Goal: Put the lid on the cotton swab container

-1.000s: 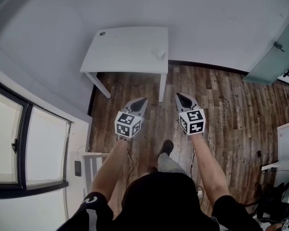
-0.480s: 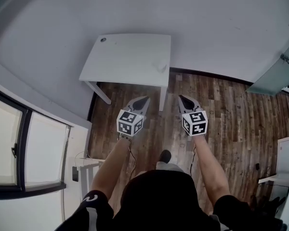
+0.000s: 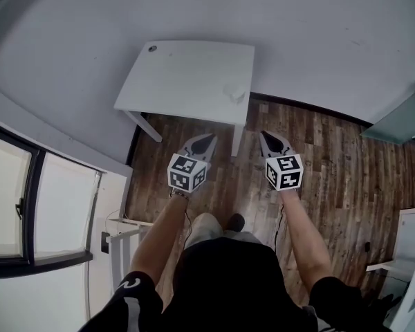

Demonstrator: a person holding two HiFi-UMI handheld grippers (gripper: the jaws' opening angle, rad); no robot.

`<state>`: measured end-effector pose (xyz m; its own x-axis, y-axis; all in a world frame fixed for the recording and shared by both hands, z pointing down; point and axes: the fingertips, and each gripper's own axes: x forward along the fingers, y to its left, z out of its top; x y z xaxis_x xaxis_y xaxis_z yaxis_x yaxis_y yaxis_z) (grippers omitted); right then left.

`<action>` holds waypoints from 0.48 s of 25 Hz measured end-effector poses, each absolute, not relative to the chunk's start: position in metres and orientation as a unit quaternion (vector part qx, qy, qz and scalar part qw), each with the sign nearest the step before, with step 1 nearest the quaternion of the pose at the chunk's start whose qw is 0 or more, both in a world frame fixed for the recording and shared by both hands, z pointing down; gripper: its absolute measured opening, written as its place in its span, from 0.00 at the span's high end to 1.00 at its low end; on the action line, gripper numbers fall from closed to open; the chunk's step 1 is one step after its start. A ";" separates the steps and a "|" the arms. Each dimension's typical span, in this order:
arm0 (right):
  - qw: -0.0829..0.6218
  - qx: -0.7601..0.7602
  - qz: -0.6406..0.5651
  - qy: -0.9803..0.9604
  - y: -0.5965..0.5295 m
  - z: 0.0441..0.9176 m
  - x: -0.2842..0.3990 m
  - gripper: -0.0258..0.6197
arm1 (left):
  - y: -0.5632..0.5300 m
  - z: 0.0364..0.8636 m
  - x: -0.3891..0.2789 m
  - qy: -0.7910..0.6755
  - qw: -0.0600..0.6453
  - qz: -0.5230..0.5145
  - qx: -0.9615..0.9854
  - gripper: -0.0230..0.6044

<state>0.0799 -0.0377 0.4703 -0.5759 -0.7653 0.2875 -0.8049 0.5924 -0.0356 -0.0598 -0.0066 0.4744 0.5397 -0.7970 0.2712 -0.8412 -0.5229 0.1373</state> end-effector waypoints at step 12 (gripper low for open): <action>0.132 0.470 0.095 -0.868 -0.097 0.488 0.065 0.94 | -0.078 0.491 -0.073 -0.440 0.142 0.082 0.883 0.92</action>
